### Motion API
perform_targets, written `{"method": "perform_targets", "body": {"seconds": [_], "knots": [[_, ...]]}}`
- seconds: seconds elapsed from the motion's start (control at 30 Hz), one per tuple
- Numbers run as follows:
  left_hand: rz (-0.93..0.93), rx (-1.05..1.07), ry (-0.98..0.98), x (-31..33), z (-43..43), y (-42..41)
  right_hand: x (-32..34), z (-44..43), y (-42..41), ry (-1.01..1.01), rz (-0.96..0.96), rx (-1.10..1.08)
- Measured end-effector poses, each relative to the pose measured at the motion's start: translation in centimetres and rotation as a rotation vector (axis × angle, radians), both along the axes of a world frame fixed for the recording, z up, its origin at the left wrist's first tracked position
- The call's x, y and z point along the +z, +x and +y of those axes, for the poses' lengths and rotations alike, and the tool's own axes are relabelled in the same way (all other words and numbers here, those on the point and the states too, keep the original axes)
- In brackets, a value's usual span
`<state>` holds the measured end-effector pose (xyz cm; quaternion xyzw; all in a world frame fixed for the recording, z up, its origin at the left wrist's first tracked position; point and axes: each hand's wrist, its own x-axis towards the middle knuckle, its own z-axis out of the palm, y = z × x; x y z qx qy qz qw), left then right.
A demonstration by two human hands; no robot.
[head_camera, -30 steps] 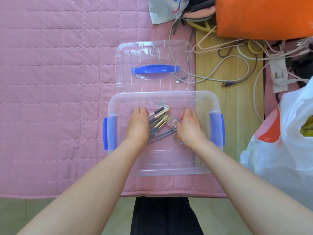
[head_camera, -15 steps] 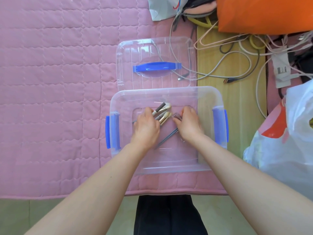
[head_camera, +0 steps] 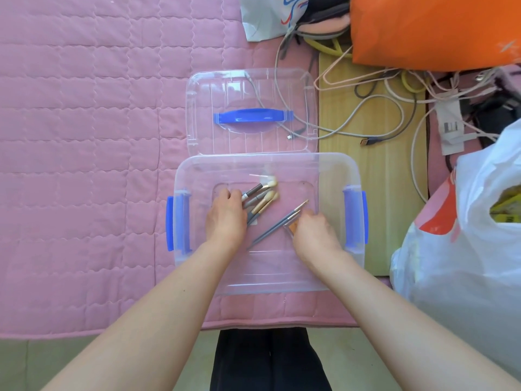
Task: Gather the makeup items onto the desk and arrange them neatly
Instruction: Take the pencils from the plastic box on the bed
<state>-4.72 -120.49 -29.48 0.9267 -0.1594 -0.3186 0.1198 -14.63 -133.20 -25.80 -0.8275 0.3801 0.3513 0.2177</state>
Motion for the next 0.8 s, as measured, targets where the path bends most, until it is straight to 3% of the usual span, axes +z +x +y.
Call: {"method": "perform_targets", "body": {"seconds": [0.23,0.43,0.8], "knots": [[0.065,-0.011,0.011,-0.4,-0.1,-0.2,-1.8,1.1,0.4,-0.099,0.096,0.071],[0.1,-0.002,0.017,-0.5,-0.2,-0.6,-2.2,0.6,0.8,-0.012,0.115,0.002],[0.251,0.076,-0.076,3.0,1.2,-0.3,-0.1,-0.4,0.1,0.16,-0.123,-0.081]]}}
